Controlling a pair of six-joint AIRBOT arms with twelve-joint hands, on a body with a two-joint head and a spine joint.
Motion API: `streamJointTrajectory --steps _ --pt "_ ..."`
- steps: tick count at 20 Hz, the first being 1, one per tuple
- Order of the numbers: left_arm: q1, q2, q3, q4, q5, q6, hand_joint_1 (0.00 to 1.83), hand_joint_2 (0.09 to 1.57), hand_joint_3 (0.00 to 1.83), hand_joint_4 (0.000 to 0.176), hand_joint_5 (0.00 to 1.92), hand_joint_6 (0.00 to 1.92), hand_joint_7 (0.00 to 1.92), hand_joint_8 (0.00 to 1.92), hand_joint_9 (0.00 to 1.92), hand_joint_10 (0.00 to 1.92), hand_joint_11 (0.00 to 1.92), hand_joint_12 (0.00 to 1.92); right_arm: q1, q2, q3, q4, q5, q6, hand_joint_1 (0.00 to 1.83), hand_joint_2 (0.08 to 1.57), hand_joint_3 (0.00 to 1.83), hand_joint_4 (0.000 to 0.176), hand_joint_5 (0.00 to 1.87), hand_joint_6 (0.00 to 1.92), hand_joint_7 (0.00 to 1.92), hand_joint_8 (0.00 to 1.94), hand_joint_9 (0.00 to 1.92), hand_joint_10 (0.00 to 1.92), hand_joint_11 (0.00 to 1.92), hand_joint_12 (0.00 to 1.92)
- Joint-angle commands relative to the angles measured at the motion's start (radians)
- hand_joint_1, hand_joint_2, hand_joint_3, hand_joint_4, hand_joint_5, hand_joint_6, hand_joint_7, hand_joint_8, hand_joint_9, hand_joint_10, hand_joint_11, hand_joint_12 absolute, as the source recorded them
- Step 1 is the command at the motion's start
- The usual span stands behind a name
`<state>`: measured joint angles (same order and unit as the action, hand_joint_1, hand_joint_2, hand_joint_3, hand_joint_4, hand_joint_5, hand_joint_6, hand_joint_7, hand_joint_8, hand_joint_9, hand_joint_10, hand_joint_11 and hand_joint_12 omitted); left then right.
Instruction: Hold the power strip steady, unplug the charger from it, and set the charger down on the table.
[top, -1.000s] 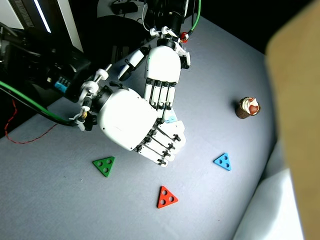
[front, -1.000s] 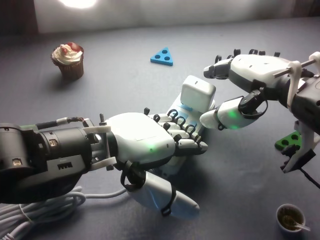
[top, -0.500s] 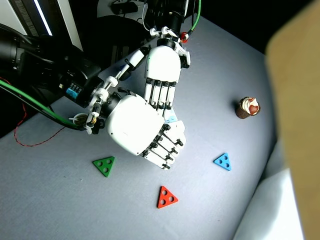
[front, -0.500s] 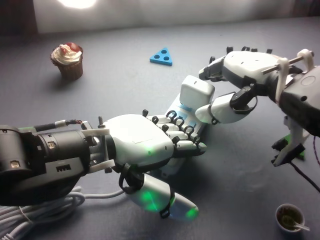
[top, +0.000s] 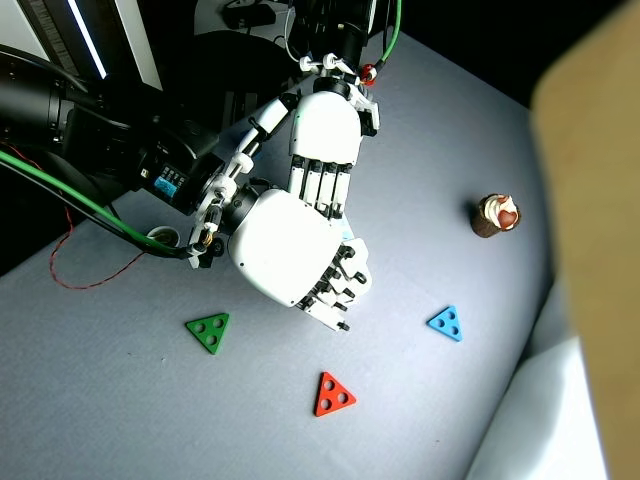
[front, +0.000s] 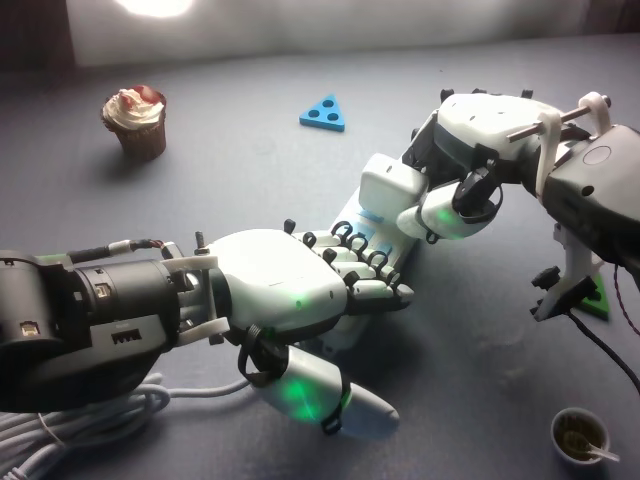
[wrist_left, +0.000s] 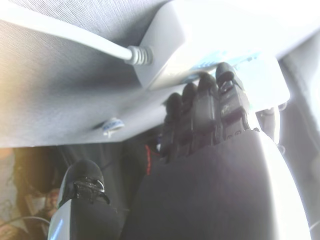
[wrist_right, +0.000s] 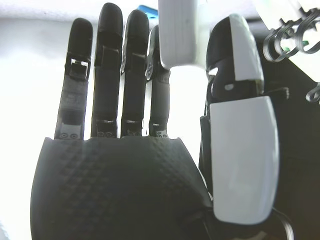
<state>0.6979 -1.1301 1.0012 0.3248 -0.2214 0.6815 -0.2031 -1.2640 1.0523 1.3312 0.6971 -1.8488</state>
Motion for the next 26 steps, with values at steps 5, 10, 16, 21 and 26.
streamJointTrajectory --steps 5,10,16,21,26 --pt "0.003 -0.005 0.002 -0.006 -0.041 -0.017 0.06 1.03 0.00 0.000 0.15 0.00 0.17 0.00 0.16 0.00 0.08 0.14 0.013 0.006 0.000 -0.070 0.031 0.005 1.26 1.02 0.00 0.000 1.17 0.59 1.25 0.58 1.28 0.03 0.67 0.89" --pt "0.003 -0.007 0.006 -0.006 -0.044 -0.026 0.05 1.03 0.00 0.000 0.14 0.00 0.17 0.00 0.16 0.00 0.09 0.14 0.010 0.004 -0.005 -0.104 0.037 0.005 1.28 1.04 0.00 0.000 1.19 0.44 1.18 0.85 1.30 0.04 0.65 1.03" --pt "0.002 -0.009 0.009 -0.006 -0.044 -0.035 0.07 1.03 0.00 0.000 0.15 0.00 0.17 0.00 0.16 0.00 0.09 0.13 0.018 0.006 0.000 -0.148 0.043 0.007 1.27 1.04 0.00 0.000 1.14 0.54 1.18 0.82 1.28 0.06 0.62 1.09" --pt "0.002 -0.015 0.016 -0.006 -0.046 -0.040 0.07 1.04 0.00 0.000 0.14 0.00 0.16 0.00 0.15 0.00 0.08 0.13 0.036 0.008 0.017 -0.148 0.044 0.007 1.28 1.03 0.00 0.000 1.21 0.39 1.19 0.82 1.30 0.08 0.66 1.07" --pt "0.002 -0.016 0.018 -0.006 -0.052 -0.047 0.09 1.03 0.00 0.000 0.15 0.00 0.16 0.01 0.15 0.00 0.08 0.12 0.036 0.009 0.017 -0.148 0.044 0.007 1.28 1.04 0.00 0.000 1.22 0.36 1.16 0.88 1.27 0.09 0.62 1.10"
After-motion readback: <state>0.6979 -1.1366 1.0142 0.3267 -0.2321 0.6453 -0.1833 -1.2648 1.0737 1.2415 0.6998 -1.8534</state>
